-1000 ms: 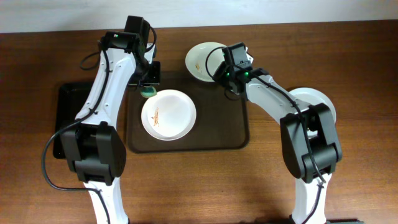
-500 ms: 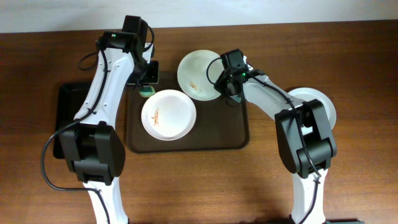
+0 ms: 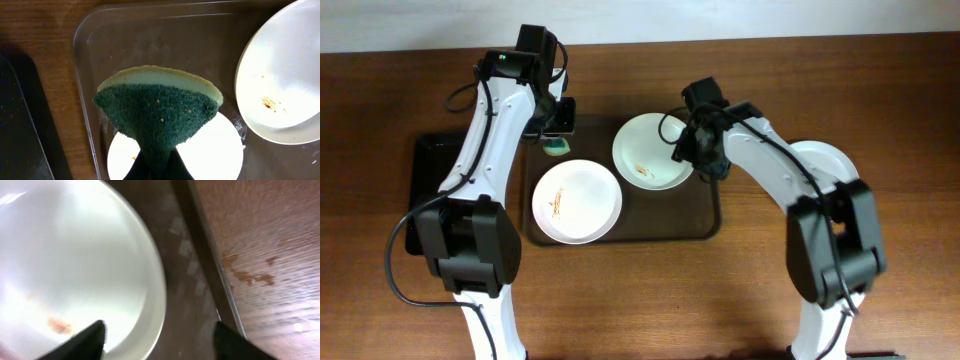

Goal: Clean dirty plates on tray and stack at the side

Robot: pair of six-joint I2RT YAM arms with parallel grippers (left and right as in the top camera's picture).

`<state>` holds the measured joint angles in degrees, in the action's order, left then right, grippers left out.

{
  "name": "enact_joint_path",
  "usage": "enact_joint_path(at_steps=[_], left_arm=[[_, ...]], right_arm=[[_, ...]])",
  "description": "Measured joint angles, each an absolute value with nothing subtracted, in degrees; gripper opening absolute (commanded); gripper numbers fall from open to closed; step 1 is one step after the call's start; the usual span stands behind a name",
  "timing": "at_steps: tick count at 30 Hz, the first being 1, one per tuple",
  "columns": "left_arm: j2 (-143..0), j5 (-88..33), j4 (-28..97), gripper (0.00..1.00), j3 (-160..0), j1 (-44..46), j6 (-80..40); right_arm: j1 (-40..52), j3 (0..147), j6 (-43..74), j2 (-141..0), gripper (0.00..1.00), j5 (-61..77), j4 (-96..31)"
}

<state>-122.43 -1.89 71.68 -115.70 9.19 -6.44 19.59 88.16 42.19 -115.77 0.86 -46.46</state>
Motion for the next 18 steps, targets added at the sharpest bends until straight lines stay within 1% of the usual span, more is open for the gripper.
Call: enact_joint_path(at_steps=[1, 4, 6, 8, 12, 18], left_arm=[[-122.43, -1.89, 71.66, 0.01, -115.70, 9.19, -6.42], [-122.43, -1.85, 71.31, 0.01, -115.70, 9.19, -5.87], [-122.43, -1.83, 71.31, 0.01, -115.70, 8.95, -5.56], [-122.43, -1.69, 71.75, 0.01, -115.70, 8.12, -5.54], [-122.43, -1.52, 73.10, 0.01, -115.70, 4.97, -5.54], [-122.43, -1.48, 73.23, 0.01, -115.70, 4.16, -5.52]], right_arm=[[19.59, 88.16, 40.45, -114.10, 0.72, 1.39, -46.54], [19.86, 88.16, 35.70, -111.15, 0.65, 5.65, -46.52], [21.45, 88.16, 33.21, -110.93, 0.59, 8.75, -46.50], [23.90, 88.14, 32.34, -110.96, 0.57, 10.04, -46.28], [31.24, 88.12, 31.20, -110.96, 0.57, 11.97, -45.65], [34.15, 88.05, 31.48, -112.27, 0.57, 12.36, -45.50]])
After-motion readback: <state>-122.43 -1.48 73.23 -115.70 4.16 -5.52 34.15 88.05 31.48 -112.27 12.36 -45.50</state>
